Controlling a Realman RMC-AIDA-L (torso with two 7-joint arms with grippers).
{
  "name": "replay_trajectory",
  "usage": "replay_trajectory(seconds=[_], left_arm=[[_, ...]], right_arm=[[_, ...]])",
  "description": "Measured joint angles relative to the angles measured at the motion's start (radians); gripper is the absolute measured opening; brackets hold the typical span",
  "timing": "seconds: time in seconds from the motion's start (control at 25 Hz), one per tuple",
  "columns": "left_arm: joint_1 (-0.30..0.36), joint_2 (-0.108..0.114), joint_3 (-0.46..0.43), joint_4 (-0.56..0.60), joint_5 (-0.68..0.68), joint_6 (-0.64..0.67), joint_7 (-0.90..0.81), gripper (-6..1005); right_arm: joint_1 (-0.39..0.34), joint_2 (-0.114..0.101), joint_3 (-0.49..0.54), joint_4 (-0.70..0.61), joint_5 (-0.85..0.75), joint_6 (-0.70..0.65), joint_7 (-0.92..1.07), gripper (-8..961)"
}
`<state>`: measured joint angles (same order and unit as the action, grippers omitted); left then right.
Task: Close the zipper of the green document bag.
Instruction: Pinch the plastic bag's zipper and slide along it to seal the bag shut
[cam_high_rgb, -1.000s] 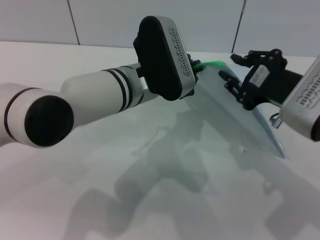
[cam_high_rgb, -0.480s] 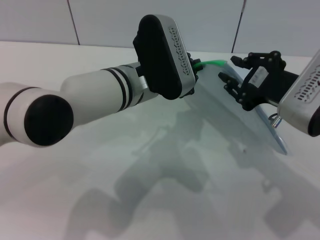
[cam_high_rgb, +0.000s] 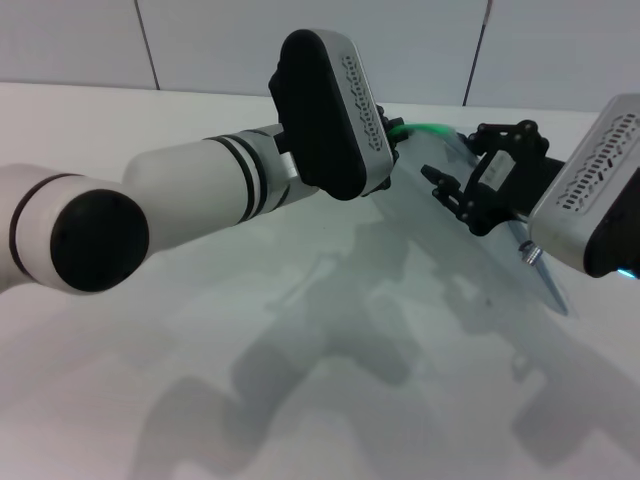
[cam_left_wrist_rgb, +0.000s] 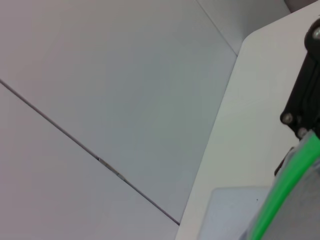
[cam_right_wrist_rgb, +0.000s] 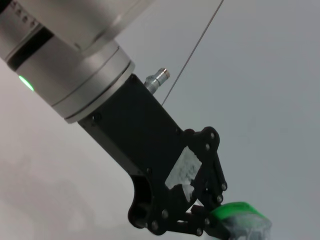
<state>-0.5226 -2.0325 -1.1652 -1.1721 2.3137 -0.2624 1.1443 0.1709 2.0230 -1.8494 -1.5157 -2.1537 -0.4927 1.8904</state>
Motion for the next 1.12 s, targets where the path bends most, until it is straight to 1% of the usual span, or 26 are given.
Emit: replay_trajectory(seconds=[0.08, 0.52, 0.64, 1.04, 1.12], left_arm=[[0.0, 0.0, 0.001, 0.0, 0.001, 0.0, 0.0, 68], [0.0, 0.0, 0.003, 0.002, 0.0, 0.0, 0.0, 69], [-0.001, 0.0, 0.003, 0.002, 0.0, 0.0, 0.0, 68], [-0.002, 0.0, 0.001, 0.004, 0.003, 0.0, 0.0, 68], [-0.002, 0.0, 0.001, 0.007, 0.005, 0.0, 0.0, 69]], right_arm=[[0.005, 0.0, 0.0, 0.007, 0.0, 0.001, 0.0, 382], [0.031, 0.0, 0.019, 0.045, -0.002, 0.006, 0.055, 309], [0.04, 0.0, 0.032, 0.052, -0.006, 0.005, 0.08, 120], [0.042, -0.001, 0.038, 0.034, -0.014, -0.006, 0.091, 47], [0.037, -0.001, 0.036, 0.018, -0.014, -0.007, 0.091, 51]])
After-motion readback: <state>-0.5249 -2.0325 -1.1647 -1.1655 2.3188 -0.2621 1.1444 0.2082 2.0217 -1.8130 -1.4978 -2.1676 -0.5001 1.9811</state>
